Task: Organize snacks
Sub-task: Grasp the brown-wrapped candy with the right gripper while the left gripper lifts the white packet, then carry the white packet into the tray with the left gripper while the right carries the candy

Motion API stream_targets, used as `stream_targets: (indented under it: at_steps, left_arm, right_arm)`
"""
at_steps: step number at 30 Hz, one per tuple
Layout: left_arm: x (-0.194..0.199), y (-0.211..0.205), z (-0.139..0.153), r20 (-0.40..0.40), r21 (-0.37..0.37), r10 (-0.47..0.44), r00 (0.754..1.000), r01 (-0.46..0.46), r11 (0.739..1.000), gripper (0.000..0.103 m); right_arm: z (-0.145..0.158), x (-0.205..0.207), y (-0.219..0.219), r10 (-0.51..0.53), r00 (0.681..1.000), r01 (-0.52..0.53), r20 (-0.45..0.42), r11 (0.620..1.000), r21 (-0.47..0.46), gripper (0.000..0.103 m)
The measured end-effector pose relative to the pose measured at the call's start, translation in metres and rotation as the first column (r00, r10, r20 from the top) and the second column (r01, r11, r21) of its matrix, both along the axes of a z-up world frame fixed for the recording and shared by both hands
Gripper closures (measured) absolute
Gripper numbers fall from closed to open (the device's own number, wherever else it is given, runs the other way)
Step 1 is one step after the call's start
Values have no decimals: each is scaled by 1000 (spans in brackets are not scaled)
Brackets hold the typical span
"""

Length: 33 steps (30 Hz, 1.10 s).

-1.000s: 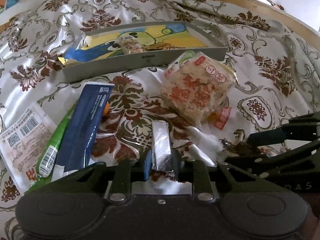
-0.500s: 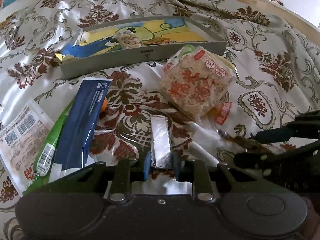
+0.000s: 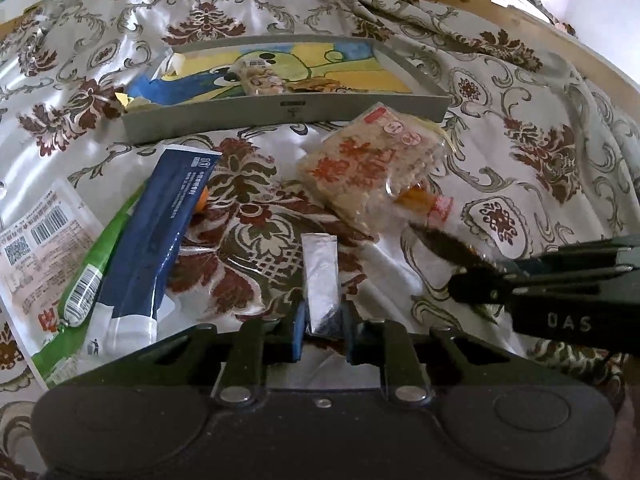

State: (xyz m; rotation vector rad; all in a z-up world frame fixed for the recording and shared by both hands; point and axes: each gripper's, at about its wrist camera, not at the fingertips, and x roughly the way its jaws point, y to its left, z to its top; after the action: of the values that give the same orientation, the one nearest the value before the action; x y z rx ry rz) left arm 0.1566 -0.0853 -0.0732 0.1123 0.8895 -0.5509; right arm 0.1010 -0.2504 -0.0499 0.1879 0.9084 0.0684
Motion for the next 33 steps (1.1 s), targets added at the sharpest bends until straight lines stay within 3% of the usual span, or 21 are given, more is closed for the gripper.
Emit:
stream_targets:
  at_steps: [2,5,9,20,27,33]
  left_arm:
    - [0,2,2,-4,-13,11,1000,-12,1000,83]
    - [0,3,4,-8,-13,36,999,-37,999,84]
    - [-2,6,7,3,-7,60,998,-60,998,84]
    - [-10,15,25,66,-98,132,989,-126,987,85]
    - [-11,28,39,132,-175,209,969,-184,967,84]
    - [-4,32,45,187,-170,236,954,-205,964,84]
  right_arm:
    - [3,-2,6,42,999,-42,25,999,6,90]
    - [5,-4,15,81,995,-79,50,997,-24,93]
    - [9,-6,16,90,992,-89,85,996,-16,93]
    - [20,-13,25,158,971,-157,178,987,-17,93]
    - [34,-20,28,175,940,-163,292,984,-66,93]
    - [44,-17,27,184,911,-154,369,982,-111,93]
